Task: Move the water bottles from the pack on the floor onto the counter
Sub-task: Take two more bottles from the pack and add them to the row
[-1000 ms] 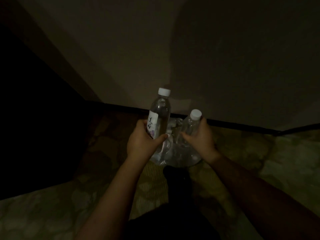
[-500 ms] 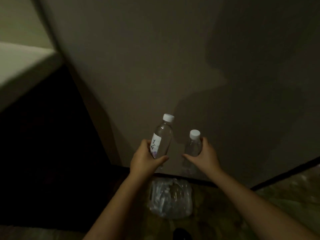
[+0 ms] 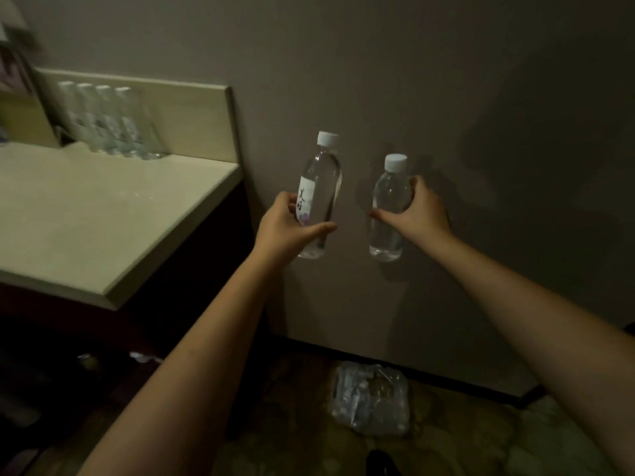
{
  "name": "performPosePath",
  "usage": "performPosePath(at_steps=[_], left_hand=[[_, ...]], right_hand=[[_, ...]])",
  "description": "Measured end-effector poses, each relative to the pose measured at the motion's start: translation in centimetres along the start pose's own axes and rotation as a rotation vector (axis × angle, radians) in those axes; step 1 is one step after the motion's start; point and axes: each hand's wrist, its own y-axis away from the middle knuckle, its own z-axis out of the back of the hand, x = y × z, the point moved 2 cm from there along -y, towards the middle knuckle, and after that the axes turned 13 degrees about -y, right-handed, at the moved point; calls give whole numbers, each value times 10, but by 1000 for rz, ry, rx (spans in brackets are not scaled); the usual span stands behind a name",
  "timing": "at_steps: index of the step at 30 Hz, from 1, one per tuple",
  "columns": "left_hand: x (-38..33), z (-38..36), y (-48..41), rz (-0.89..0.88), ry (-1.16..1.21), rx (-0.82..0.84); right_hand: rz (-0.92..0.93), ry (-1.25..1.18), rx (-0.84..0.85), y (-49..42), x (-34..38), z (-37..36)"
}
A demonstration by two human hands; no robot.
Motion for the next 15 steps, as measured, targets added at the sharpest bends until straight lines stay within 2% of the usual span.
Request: performPosePath(at_steps=[6, 15], left_hand=[[2, 83, 19, 1, -47, -102], [57, 160, 25, 184, -140, -218]], right_hand=[[104, -93, 32, 8, 67, -14], [211, -161, 143, 11, 109, -71]])
